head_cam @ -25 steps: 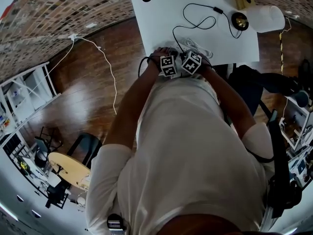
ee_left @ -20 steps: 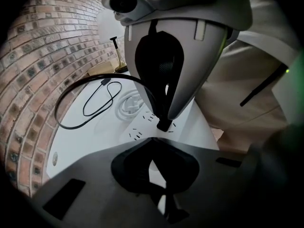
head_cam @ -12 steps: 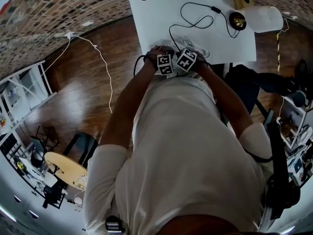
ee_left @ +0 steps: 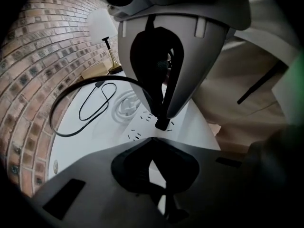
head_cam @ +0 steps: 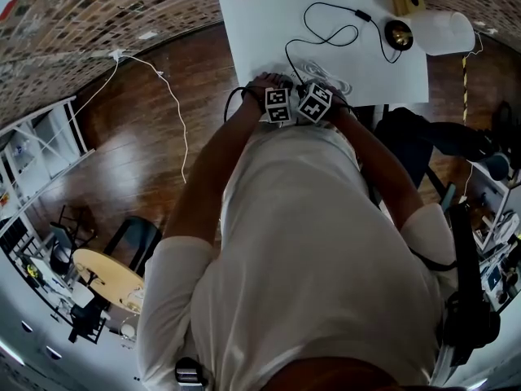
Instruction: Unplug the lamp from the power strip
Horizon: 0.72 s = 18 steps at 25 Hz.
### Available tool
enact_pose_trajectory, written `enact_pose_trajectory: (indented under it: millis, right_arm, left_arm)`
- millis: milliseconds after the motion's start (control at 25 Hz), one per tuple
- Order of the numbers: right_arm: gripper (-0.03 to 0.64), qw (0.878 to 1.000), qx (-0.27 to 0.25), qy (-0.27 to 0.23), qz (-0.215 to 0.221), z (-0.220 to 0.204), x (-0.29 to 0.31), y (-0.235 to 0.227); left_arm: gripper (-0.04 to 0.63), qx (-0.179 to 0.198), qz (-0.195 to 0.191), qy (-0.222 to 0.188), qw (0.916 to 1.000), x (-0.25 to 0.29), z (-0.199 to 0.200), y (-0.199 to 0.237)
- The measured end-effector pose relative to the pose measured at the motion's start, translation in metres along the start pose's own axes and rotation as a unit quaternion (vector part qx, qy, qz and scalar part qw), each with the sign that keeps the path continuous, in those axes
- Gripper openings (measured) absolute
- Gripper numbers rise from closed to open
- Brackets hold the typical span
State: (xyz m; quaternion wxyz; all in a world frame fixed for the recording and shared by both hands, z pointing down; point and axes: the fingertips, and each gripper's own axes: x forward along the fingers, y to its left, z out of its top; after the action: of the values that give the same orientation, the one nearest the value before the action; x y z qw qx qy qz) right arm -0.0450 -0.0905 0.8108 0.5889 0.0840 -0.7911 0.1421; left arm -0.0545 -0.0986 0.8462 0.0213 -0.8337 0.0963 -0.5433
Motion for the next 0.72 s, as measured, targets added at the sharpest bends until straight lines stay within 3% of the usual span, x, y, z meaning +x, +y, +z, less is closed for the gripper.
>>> enact_pose_trajectory:
  millis: [160,440,560,720]
  right_arm:
    - [0.034,0.997,0.019,-0.075,0.006,-0.005,-0.003,0.001]
    - [0.034,0.999,0.038,-0.028,0.008,0.044,-0.021,-0.023]
    - [0.035,0.999,0.034,0.012,0.024,0.021,-0.016,-0.027]
    - [0.041,0.997,0.074,0.002,0.038,-0.011,-0.021,-0.030]
  left_arm:
    - [-0.014,0.000,-0.002,-0.003,1.0000,0.000,0.001,-0.001]
    - [-0.014,-0.005,0.002,-0.005,1.0000,0.001,-0.001,0.002]
    - [-0.014,-0.006,-0.003,-0.003,1.0000,0.000,0.001,-0.001]
    - [-0.014,-0.014,-0.002,-0.007,0.9999,0.001,0.000,0.001]
